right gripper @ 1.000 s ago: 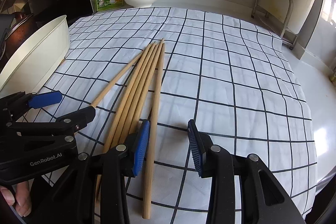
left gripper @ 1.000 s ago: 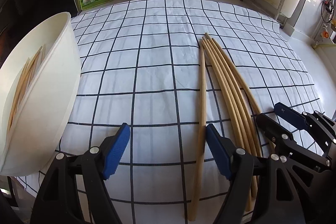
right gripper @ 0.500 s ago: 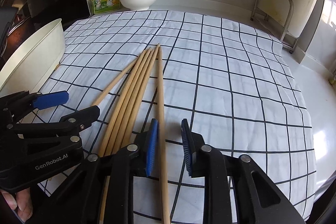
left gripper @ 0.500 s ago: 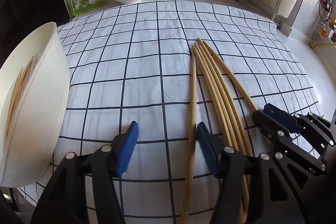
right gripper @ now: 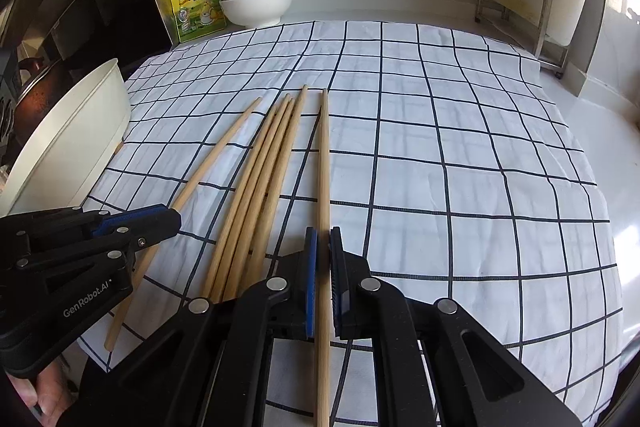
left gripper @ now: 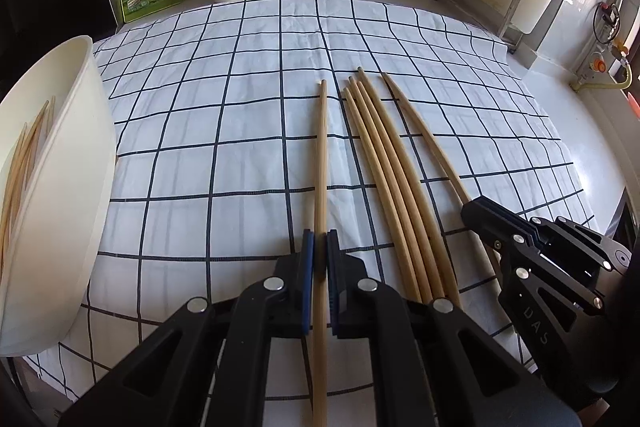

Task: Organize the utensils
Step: 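Close the right tool on one chopstick while the left tool grasps another, then lift both held chopsticks and carry them over the cream basin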

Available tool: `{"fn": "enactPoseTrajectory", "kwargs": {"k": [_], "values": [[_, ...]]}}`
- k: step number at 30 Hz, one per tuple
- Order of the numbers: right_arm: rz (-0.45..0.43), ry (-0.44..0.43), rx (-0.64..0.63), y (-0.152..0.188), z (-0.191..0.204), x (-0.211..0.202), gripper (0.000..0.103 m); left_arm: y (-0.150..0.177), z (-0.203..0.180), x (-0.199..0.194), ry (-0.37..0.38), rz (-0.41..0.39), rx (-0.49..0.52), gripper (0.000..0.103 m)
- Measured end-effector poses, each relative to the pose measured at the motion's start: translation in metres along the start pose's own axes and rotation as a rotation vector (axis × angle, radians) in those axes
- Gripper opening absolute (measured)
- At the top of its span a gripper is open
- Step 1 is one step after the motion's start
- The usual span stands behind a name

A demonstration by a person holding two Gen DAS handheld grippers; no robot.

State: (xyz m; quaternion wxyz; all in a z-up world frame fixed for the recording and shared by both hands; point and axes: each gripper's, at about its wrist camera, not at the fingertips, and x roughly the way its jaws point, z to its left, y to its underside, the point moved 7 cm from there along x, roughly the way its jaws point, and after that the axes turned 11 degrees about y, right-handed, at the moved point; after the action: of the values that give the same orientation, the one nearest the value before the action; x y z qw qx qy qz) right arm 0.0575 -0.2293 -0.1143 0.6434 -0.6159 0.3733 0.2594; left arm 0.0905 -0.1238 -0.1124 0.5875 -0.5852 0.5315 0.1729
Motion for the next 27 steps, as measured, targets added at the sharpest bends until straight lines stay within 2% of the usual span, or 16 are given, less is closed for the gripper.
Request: {"fn": "enactPoseTrajectory", "kwargs": {"k": [27], "values": [[-0.058, -0.006, 0.034, -0.003, -0.008, -0.034, 0.006, 0.002, -0.008, -0.029, 0.015, -0.046, 0.012, 0.007]]}}
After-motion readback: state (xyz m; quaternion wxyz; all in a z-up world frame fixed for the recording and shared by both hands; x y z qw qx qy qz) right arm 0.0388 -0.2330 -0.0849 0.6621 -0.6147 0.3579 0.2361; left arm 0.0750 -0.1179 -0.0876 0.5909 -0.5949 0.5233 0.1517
